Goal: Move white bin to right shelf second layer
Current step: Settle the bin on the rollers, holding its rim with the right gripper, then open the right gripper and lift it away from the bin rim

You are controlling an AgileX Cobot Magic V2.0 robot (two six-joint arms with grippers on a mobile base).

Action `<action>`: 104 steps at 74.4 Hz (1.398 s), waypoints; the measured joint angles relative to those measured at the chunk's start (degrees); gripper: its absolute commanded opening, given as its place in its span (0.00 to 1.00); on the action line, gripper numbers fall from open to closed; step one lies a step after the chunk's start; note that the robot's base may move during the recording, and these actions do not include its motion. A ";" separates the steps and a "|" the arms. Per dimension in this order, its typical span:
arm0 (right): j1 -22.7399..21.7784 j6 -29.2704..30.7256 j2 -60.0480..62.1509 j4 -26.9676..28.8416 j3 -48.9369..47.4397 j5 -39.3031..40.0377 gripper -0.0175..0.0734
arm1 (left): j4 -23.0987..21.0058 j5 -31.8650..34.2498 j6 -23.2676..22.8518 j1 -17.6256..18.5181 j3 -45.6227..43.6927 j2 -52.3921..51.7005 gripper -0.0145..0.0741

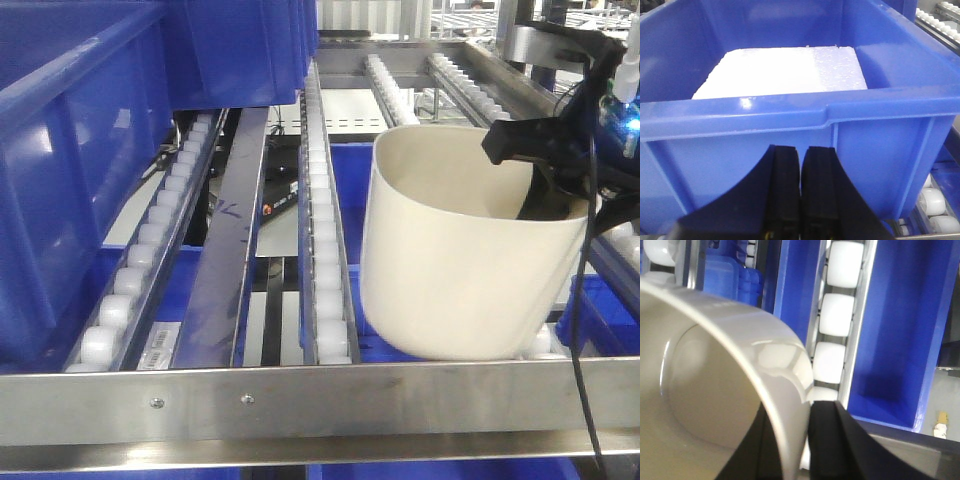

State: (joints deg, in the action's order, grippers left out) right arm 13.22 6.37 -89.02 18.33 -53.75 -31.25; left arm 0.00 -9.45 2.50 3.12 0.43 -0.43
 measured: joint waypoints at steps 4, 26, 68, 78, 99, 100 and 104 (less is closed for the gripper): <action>0.00 0.00 -0.23 0.00 0.00 -0.09 0.25 | 0.00 0.00 0.00 0.00 0.00 0.00 0.26; 0.00 0.00 -1.78 -0.27 0.00 -0.09 0.25 | 0.00 0.00 0.00 0.00 0.00 0.00 0.26; 0.00 0.00 -1.99 -0.31 0.00 0.01 0.54 | 0.00 0.00 0.00 0.00 0.00 0.00 0.26; 0.00 0.00 -0.95 -0.31 0.00 0.63 0.70 | 0.00 0.00 0.00 0.00 0.00 0.00 0.26; 0.00 0.00 1.50 -0.31 0.00 2.10 0.70 | 0.00 0.00 0.00 0.00 0.00 0.00 0.26; 0.00 0.00 1.62 -0.31 0.00 2.18 0.70 | 0.00 0.00 0.00 0.00 0.00 0.00 0.26; 0.00 0.00 2.08 -0.31 0.00 2.38 0.70 | 0.00 0.00 0.00 0.00 0.00 0.00 0.26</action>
State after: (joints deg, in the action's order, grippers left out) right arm 13.22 6.37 -86.94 18.02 -53.75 -28.87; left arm 0.00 -9.45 2.50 3.12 0.43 -0.43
